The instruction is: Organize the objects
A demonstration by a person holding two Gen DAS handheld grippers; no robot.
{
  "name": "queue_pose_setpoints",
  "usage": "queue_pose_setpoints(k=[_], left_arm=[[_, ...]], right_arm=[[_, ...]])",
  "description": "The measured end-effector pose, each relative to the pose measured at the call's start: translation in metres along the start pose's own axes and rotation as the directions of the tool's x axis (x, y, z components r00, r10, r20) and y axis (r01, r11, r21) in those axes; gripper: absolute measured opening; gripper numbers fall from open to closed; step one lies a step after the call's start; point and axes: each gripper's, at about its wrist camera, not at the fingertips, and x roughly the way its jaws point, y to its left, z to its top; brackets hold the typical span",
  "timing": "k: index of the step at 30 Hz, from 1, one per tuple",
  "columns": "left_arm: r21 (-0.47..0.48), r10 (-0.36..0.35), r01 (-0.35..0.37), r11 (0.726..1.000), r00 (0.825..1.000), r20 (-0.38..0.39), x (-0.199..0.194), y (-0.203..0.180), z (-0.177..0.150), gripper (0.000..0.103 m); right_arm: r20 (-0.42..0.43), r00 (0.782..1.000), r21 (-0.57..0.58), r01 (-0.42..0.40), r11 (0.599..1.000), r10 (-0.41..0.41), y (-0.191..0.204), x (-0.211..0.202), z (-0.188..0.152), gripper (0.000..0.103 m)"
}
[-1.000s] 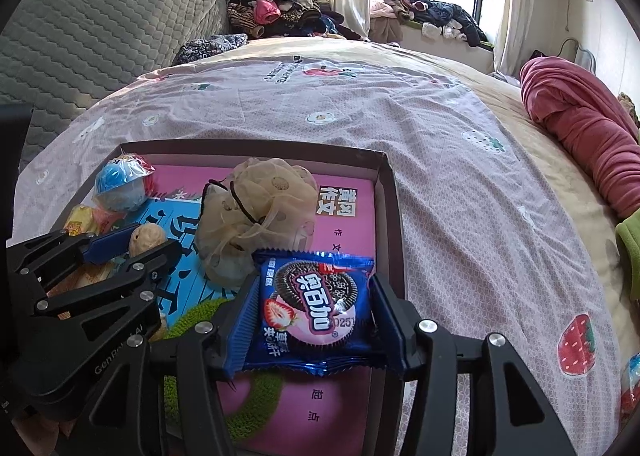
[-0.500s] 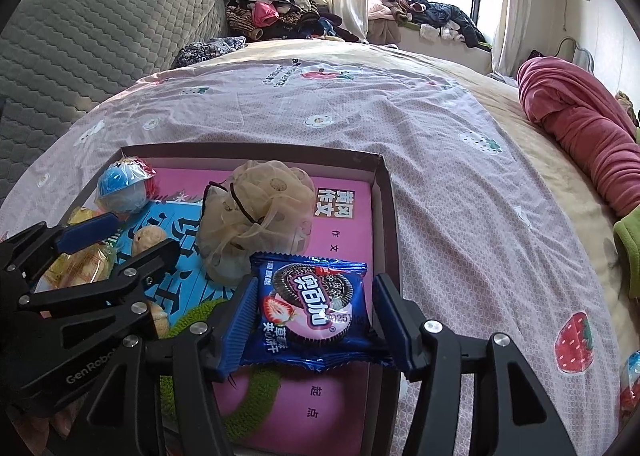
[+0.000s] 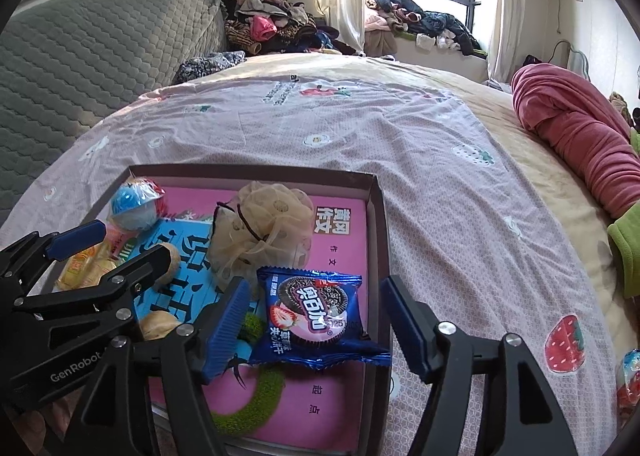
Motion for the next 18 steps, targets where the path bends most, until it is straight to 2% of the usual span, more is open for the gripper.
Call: queue_pose_setpoints(k=[9, 15, 18], left_arm=[[-0.028, 0.0, 0.001, 1.0, 0.999, 0.034, -0.023, 0.009, 0.004, 0.082], [-0.044, 0.003, -0.001, 0.999, 0.999, 0.034, -0.036, 0.018, 0.001, 0.084], [-0.046, 0.012, -0.011, 0.999, 0.999, 0.031, -0.043, 0.021, -0.002, 0.085]], right_arm=[[0.049, 0.999, -0.002, 0.0, 1.0, 0.0, 0.004, -0.022, 0.006, 0.08], [0.074, 0.997, 0.001, -0.015, 1.0, 0.015, 0.009, -0.039, 0.007, 0.089], [0.089, 0.996, -0.005, -0.02, 1.0, 0.02, 0.014, -0.05, 0.007, 0.091]])
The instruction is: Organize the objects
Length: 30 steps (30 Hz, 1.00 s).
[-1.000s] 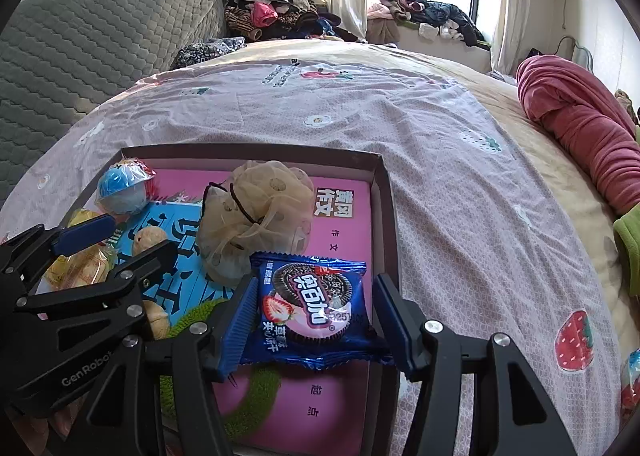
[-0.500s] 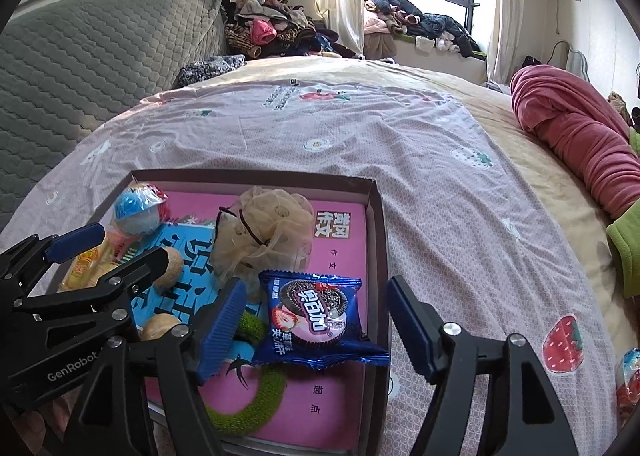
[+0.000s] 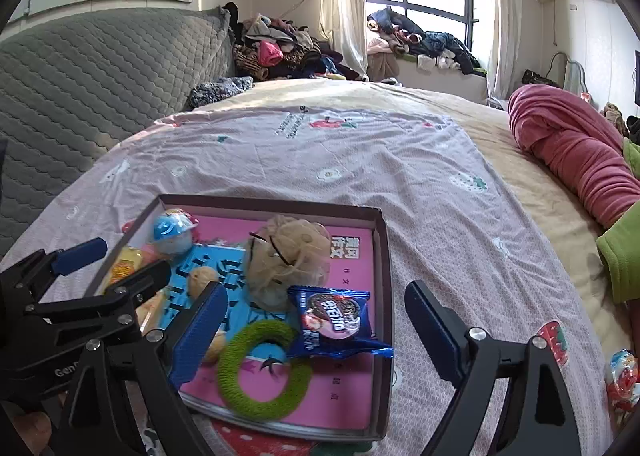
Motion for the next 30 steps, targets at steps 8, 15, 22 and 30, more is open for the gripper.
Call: queue_pose_setpoints(k=[8, 15, 22, 30], left_arm=[[-0.014, 0.022, -0.022, 1.0, 1.0, 0.007, -0.026, 0.015, -0.006, 0.094], [-0.014, 0.036, -0.036, 0.999, 0.999, 0.017, -0.056, 0.026, -0.01, 0.094], [-0.012, 0.037, -0.036, 0.999, 0.999, 0.039, -0.094, 0.034, -0.013, 0.094], [-0.019, 0.066, -0.065, 0.998, 0.997, 0.049, -0.132, 0.041, -0.016, 0.094]], right_arm=[[0.016, 1.0, -0.009, -0.011, 1.0, 0.011, 0.011, -0.024, -0.002, 0.098], [0.005, 1.0, -0.005, -0.016, 1.0, 0.016, 0.02, -0.047, -0.01, 0.098], [0.02, 1.0, -0.013, -0.014, 1.0, 0.014, 0.027, -0.081, -0.005, 0.098], [0.04, 0.999, -0.01, -0.007, 1.0, 0.008, 0.031, -0.117, -0.001, 0.102]])
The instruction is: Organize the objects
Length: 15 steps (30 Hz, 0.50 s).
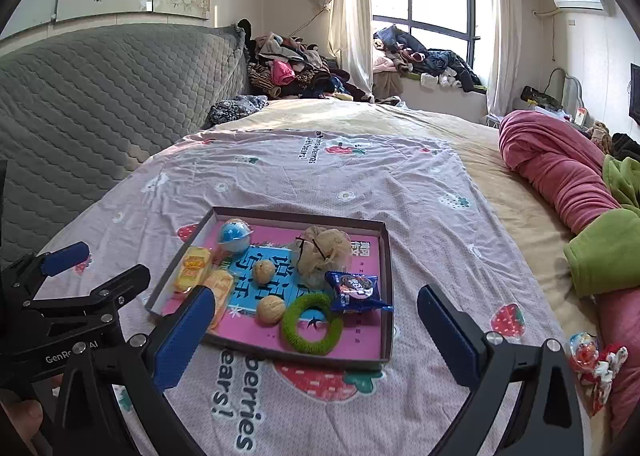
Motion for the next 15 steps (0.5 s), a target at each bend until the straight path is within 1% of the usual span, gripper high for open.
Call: queue_pose_setpoints(k=[7, 10, 15], left_arm=[[-0.007, -0.005, 0.005, 1.0, 1.0, 0.005, -0.034, 0.006, -0.002, 0.094], [0.002, 0.02, -0.02, 1.0, 1.0, 0.008, -0.047, 0.006, -0.003, 0.094], [-0.015, 0.005, -0.005, 1.0, 1.0, 0.005, -0.067, 0.01, -0.003, 0.094]], right_arm=[[0.001, 1.0, -0.009, 0.006, 1.0, -0.006, 0.006, -0.028, -0.001, 0.102], [0.001, 1.0, -0.014, 0.004, 1.0, -0.004, 0.01, -0.039, -0.001, 0.102], [-0.001, 1.0, -0.029, 0.007, 1.0, -0.007, 0.015, -0.056, -0.002, 0.102]])
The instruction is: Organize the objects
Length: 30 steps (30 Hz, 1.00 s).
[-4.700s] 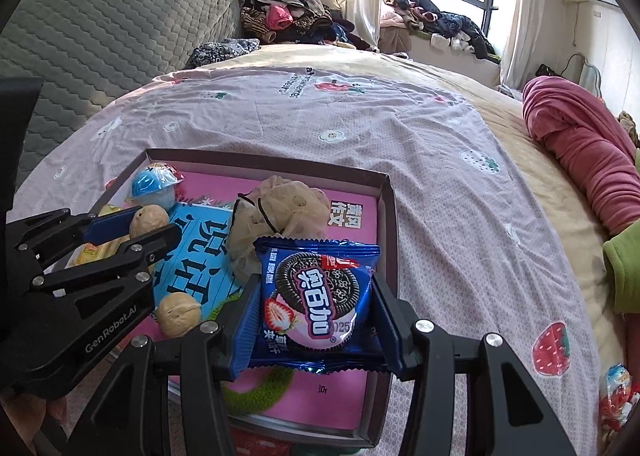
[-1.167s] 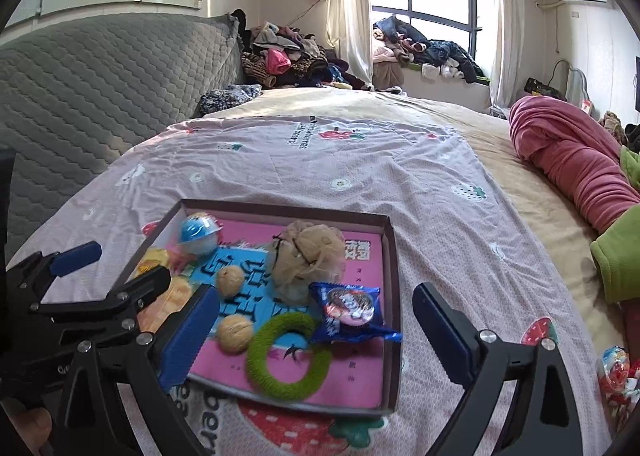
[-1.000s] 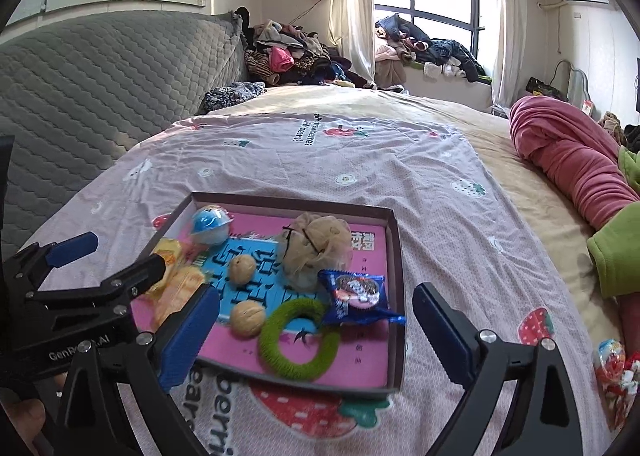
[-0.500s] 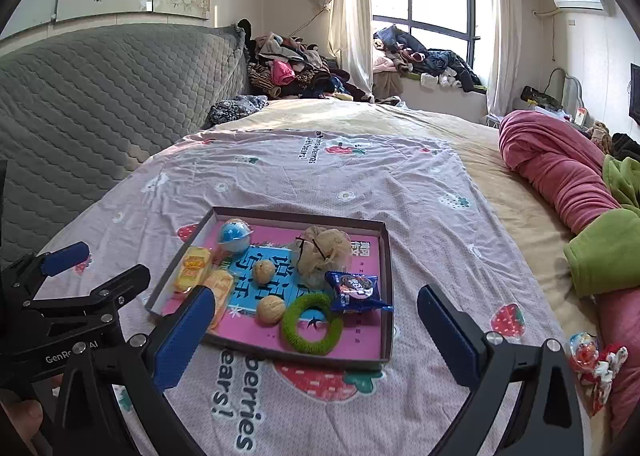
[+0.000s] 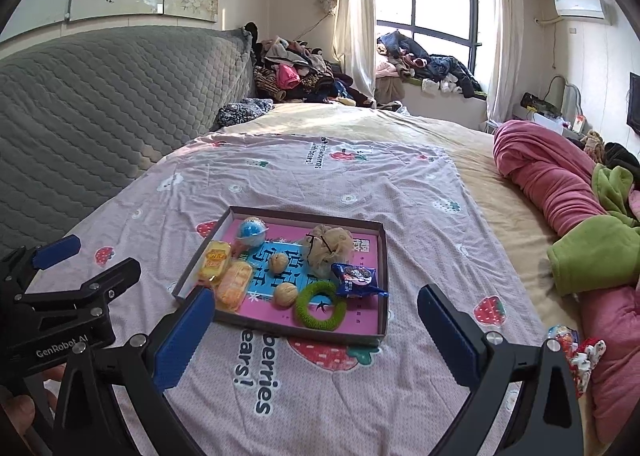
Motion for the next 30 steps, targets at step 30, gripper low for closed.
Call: queue_pose_setpoints(k=[30], left_arm=[[0.021, -0.005, 0.007, 1.0, 0.998, -0.068, -0.028, -0.007, -0.057, 0.094]], right_arm=[[-0.002, 1.0, -0.011, -0.001, 1.0, 0.001, 0.009, -0.046, -0.043, 0.102]])
